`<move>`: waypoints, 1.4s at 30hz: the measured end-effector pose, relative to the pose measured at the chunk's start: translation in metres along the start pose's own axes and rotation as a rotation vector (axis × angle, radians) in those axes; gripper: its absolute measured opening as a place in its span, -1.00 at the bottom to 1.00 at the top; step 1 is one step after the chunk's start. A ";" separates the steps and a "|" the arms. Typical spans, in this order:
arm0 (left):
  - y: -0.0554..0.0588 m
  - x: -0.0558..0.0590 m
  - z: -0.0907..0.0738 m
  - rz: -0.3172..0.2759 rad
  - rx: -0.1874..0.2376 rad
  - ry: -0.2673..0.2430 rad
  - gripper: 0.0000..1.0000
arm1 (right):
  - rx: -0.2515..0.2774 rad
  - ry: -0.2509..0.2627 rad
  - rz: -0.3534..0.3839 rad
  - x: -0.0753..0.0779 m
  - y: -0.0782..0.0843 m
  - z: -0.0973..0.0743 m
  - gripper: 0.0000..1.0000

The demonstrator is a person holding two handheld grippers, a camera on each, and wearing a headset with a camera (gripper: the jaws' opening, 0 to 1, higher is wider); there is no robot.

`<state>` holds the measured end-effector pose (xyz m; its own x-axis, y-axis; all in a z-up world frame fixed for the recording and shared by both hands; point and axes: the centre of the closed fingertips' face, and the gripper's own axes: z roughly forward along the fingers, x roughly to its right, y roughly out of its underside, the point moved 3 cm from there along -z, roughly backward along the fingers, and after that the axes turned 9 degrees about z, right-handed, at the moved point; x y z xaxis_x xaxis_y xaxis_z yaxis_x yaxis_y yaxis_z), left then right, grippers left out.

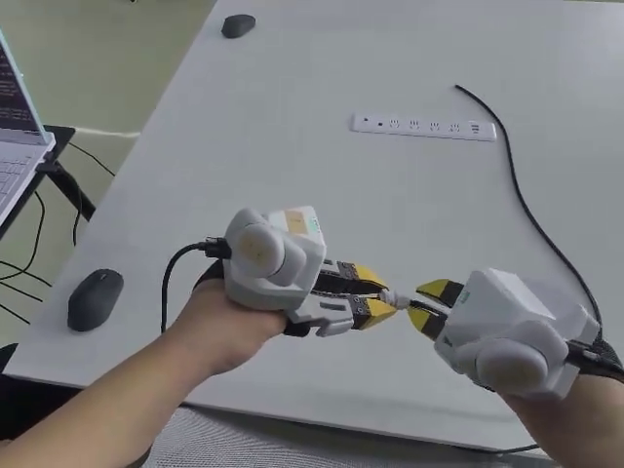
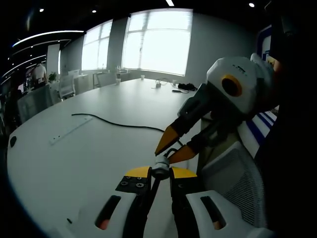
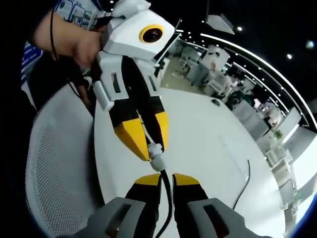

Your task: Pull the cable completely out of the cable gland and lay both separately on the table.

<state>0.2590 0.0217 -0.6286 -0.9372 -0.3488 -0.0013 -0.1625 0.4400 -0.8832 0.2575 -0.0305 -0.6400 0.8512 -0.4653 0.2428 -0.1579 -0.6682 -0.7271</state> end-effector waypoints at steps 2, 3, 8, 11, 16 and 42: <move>0.000 0.000 0.000 0.003 -0.004 0.002 -0.70 | 0.006 0.004 -0.014 0.000 0.000 0.000 -0.97; 0.000 0.000 0.000 0.003 -0.003 0.002 -0.70 | 0.003 0.005 -0.020 0.000 0.000 0.000 -0.97; 0.000 0.000 0.001 0.005 -0.006 0.004 -0.70 | 0.013 0.000 -0.009 0.000 0.001 0.001 -0.99; 0.000 0.000 0.001 0.007 -0.005 0.006 -0.70 | 0.010 0.001 0.009 0.001 0.002 0.001 -1.00; -0.001 -0.002 0.000 0.003 0.002 0.003 -0.70 | 0.005 0.014 0.080 0.008 0.006 0.002 -1.00; -0.002 -0.003 -0.003 0.009 0.011 0.003 -0.70 | -0.031 0.094 0.548 0.032 0.057 0.006 -0.99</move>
<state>0.2612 0.0241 -0.6259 -0.9395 -0.3424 -0.0076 -0.1510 0.4341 -0.8881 0.2783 -0.0801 -0.6775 0.5923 -0.7984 -0.1080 -0.5807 -0.3301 -0.7442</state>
